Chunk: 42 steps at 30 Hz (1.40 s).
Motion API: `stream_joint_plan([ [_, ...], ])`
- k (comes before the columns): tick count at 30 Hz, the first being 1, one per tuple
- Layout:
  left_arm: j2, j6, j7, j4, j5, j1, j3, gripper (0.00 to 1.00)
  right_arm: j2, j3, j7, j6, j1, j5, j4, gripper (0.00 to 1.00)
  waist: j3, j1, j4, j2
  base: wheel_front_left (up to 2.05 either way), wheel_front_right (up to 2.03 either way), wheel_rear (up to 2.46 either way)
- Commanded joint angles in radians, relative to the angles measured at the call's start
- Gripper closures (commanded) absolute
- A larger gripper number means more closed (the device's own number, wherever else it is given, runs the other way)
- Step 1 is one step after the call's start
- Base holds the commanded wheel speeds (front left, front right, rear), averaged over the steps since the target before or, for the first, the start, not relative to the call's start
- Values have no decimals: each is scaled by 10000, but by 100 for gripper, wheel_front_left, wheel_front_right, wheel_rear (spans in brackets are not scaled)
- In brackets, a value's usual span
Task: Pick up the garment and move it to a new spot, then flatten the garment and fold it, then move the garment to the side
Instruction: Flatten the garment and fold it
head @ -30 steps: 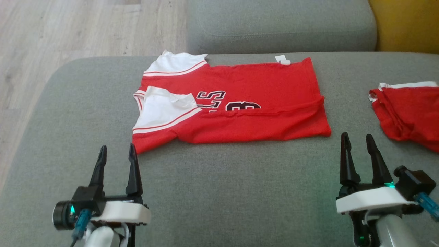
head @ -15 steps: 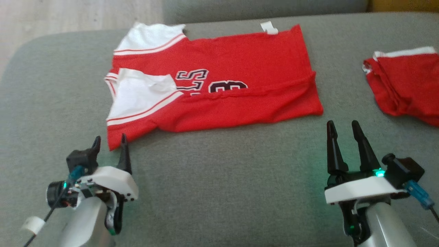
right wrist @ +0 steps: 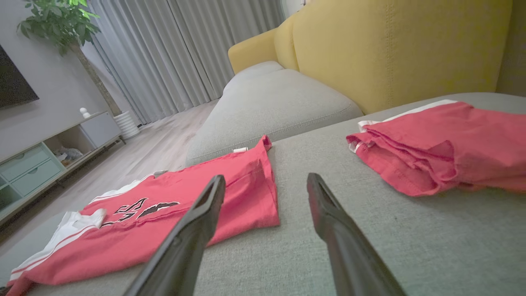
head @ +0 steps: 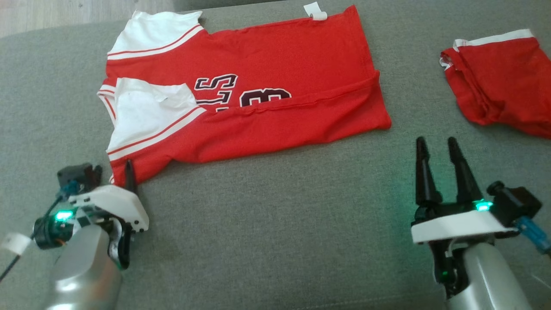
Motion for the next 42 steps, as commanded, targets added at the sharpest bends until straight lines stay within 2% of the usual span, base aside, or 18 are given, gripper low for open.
stream_joint_plan([
  [1,322,-115,416,280,-18,-52,152,83,-18,120,-91,67,-379,30,-366,0,-13,0,39,0,0,0,0],
  [2,314,-215,519,374,1,-83,72,100,-18,65,-91,67,-422,1,-384,0,-34,0,70,0,0,0,0],
  [6,259,-431,488,506,9,-181,-57,100,-18,-99,-91,67,-556,-87,-402,0,-142,0,191,0,0,0,0],
  [10,132,-453,-347,287,-38,-352,-6,100,-18,-128,-70,67,-819,-353,-15,0,-350,0,375,0,0,0,0],
  [14,-52,-617,-1567,-283,32,-634,-58,100,-18,-410,831,67,-1438,-1128,1021,0,-519,0,636,0,0,0,0],
  [18,-155,-846,-2072,-924,418,-840,-437,100,-18,-912,1925,67,-2393,-2078,2173,0,-510,0,860,0,0,0,0],
  [25,-327,-900,-2272,-1949,886,-876,-812,100,-18,-1338,3343,67,-4049,-3129,4096,0,-249,0,1217,0,0,0,0],
  [31,-460,-939,-2291,-2343,1005,-841,-957,100,-18,-1979,3978,67,-4788,-4373,5477,0,-81,0,1489,0,0,0,0],
  [38,-481,-980,-2296,-2473,937,-839,-943,100,-18,-1724,4756,67,-5060,-5191,6637,0,79,0,1607,0,0,0,0],
  [39,-467,-979,-2297,-2475,939,-842,-945,100,-18,-1649,4835,67,-5094,-5216,6735,5,91,0,1608,0,0,0,0],
  [40,-451,-977,-2297,-2472,942,-845,-947,100,-18,-1627,4893,67,-5123,-5276,6798,27,105,0,1608,0,0,0,0],
  [41,-437,-978,-2297,-2464,945,-851,-952,100,-18,-1641,4945,67,-5149,-5325,6854,72,115,0,1612,0,0,0,0],
  [42,-421,-980,-2298,-2452,947,-859,-957,100,-18,-1625,4970,67,-5172,-5346,6908,100,120,0,1617,0,0,0,0],
])
